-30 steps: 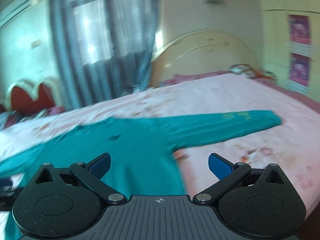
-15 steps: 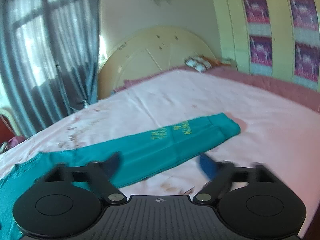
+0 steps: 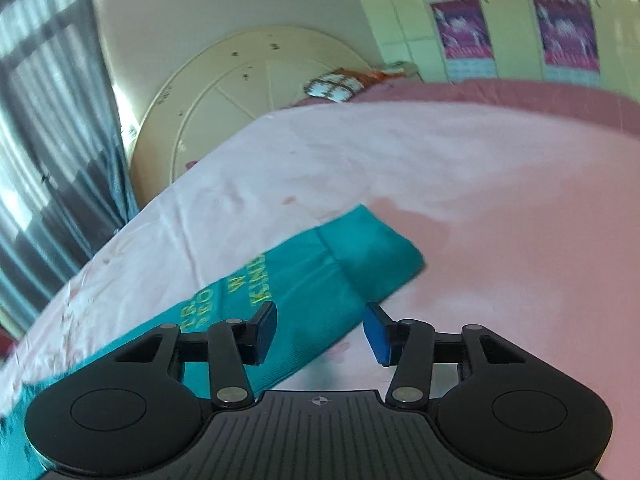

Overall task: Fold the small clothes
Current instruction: 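Move the right gripper to the printed sleeve cuff and grasp it, then carry the held cuff across the sweatshirt body with the right gripper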

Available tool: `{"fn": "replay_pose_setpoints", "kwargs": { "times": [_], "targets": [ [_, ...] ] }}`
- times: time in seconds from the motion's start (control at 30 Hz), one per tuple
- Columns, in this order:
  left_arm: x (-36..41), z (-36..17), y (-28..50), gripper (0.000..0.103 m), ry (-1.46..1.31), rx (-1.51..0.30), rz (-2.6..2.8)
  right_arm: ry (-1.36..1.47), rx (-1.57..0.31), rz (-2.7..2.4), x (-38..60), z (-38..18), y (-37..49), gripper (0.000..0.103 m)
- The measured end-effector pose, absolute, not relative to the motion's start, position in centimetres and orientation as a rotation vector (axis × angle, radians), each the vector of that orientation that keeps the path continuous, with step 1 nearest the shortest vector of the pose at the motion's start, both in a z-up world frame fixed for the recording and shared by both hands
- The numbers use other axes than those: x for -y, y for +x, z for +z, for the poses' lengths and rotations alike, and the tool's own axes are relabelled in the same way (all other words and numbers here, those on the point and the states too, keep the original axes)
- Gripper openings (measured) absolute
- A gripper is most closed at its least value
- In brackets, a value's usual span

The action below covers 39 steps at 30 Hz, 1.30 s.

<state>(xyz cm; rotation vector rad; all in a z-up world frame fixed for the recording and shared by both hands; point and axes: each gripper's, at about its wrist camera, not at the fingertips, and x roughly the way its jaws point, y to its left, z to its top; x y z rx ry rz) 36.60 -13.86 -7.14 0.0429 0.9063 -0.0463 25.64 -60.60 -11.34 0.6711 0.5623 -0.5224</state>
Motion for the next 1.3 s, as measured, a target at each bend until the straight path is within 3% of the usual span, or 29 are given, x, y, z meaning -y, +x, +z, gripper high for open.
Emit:
{"fn": "replay_pose_setpoints", "kwargs": {
  "times": [0.37, 0.43, 0.5, 0.73, 0.83, 1.1, 1.2, 1.27, 1.3],
  "targets": [
    [15.1, -5.9, 36.9, 0.096, 0.027, -0.887, -0.032, 0.953, -0.426, -0.474, 65.6, -14.3, 22.9, 0.048],
    [14.4, -5.5, 36.7, 0.096, 0.024, -0.878, -0.017, 0.988, -0.423, -0.484, 66.0, -14.6, 22.7, 0.021],
    [13.2, -5.3, 36.6, 0.096, 0.010, -0.877, 0.002, 1.027, -0.423, -0.492, 66.5, -15.1, 22.4, 0.006],
    [7.5, -6.2, 37.3, 0.094, 0.037, -0.966, 0.073, 0.719, -0.551, -0.525, 64.1, -11.7, 25.3, 0.005],
    [4.0, -6.4, 36.9, 0.084, -0.022, -0.969, 0.069, 0.565, -0.576, -0.466, 60.4, -9.5, 27.5, 0.005],
    [-3.8, -7.0, 36.5, 0.075, -0.110, -0.932, 0.045, 0.317, -0.637, -0.116, 42.1, -5.3, 33.4, 0.005],
    [-6.6, -7.4, 36.5, 0.065, -0.160, -0.930, 0.021, 0.263, -0.656, 0.010, 33.9, -5.1, 34.9, 0.005],
    [-8.1, -7.7, 36.4, 0.047, -0.184, -0.931, -0.001, 0.228, -0.677, 0.075, 28.5, -5.6, 35.5, 0.005],
    [-8.9, -7.8, 36.2, 0.044, -0.195, -0.932, -0.012, 0.215, -0.691, 0.102, 26.3, -5.9, 36.2, 0.005]
  ]
}}
